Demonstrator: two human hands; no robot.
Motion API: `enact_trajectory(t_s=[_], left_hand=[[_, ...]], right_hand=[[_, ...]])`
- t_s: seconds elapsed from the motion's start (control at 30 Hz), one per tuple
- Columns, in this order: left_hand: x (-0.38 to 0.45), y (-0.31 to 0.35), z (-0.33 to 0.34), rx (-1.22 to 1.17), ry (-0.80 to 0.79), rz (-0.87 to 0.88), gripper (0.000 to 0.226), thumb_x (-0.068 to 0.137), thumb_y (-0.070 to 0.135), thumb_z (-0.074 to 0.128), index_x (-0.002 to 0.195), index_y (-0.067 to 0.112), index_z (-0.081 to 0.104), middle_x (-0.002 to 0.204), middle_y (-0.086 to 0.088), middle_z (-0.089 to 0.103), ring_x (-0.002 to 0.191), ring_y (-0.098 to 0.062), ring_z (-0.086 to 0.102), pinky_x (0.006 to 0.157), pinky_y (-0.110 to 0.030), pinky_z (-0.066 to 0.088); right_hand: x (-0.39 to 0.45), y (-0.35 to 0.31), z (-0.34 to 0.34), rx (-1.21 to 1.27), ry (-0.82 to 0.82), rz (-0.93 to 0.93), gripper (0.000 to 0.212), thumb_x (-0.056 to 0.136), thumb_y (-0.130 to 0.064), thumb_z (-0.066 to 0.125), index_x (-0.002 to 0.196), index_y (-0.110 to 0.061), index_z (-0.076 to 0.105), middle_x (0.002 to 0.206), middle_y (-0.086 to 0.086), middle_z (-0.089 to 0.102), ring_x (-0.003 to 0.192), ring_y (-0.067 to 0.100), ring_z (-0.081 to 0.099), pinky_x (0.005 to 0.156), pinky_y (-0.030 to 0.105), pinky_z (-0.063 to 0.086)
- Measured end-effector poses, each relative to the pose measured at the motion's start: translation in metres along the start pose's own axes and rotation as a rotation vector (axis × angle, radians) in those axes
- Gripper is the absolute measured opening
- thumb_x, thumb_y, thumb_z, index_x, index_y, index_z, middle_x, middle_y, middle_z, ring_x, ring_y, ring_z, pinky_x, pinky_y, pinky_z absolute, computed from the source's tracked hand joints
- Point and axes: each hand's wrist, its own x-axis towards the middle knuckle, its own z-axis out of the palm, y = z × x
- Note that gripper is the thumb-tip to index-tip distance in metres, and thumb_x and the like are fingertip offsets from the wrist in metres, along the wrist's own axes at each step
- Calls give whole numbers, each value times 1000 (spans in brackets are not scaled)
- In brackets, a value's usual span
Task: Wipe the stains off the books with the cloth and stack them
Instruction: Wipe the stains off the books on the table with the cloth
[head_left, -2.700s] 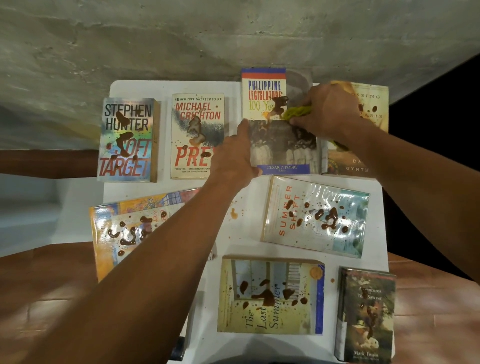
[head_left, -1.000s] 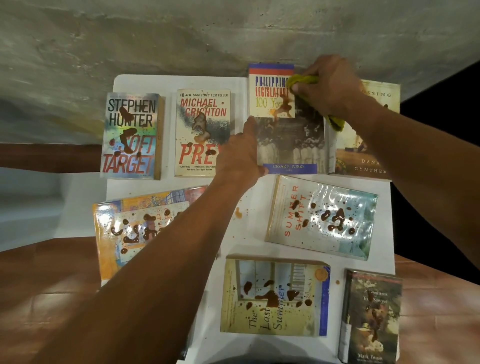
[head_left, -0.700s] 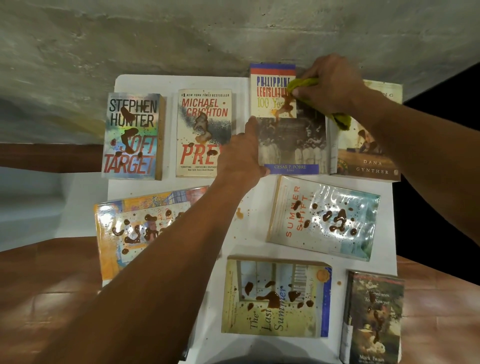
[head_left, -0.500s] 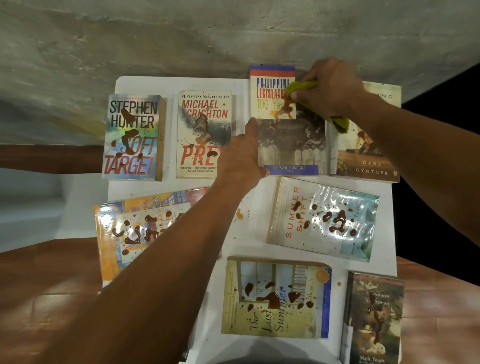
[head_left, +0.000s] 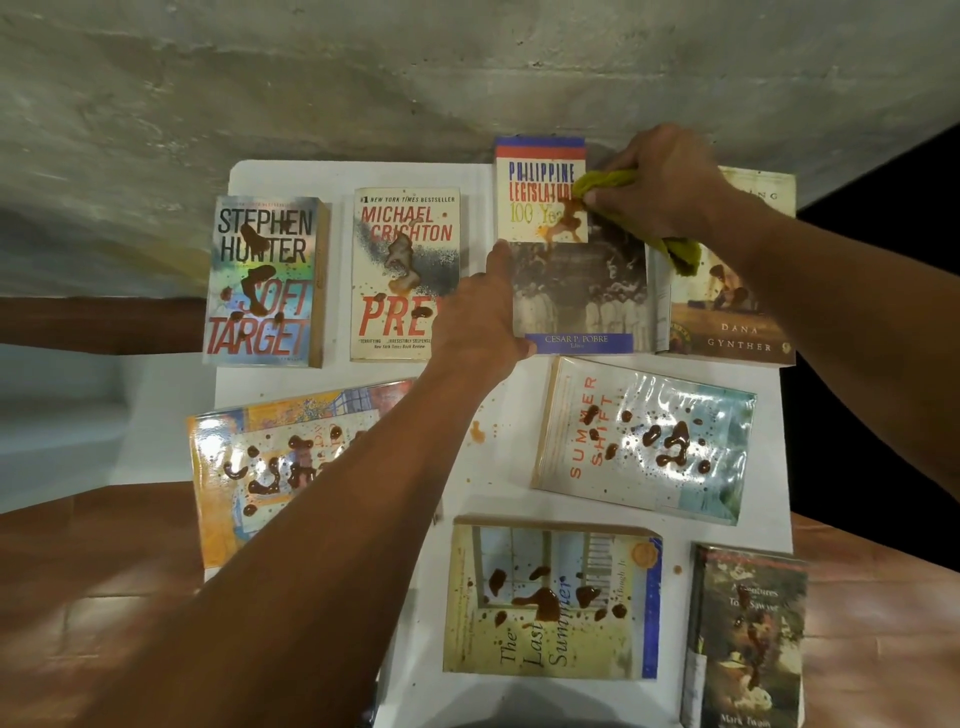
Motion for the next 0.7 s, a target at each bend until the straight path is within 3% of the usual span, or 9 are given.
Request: enact_trajectory(t_s=[0.27, 0.43, 0.57, 0.7], left_hand=[[0, -1, -1, 10, -4, -8, 103, 80, 29, 85, 156, 22, 16, 129, -7, 59, 118, -29, 60, 91, -37, 51], [-1, 1, -2, 13, -6, -2, 101, 80, 28, 85, 155, 22, 18, 128, -7, 60, 117, -28, 60, 89, -35, 50], [-1, 1, -2, 9, -8, -3, 101, 80, 29, 85, 155, 22, 18, 128, -7, 59, 117, -28, 60, 89, -35, 50], [1, 0, 1, 44, -9, -10, 102, 81, 31, 84, 156, 22, 16, 129, -8, 59, 119, -30, 60, 93, -37, 51]], right_hand=[[-6, -4, 8, 65, -2, -22, 43, 88, -45, 71, 123, -18, 70, 112, 3, 71, 85, 11, 58, 69, 27, 46], [-6, -7, 13, 86, 18, 5, 40, 86, -46, 74, 115, -19, 73, 106, 2, 71, 87, 15, 64, 76, 36, 58], [-5, -7, 12, 51, 47, 1, 42, 88, -46, 72, 120, -19, 72, 105, 0, 68, 85, 14, 59, 70, 31, 49], [-5, -7, 15, 44, -2, -24, 43, 86, -49, 73, 118, -21, 72, 106, 0, 70, 84, 15, 62, 72, 33, 54]])
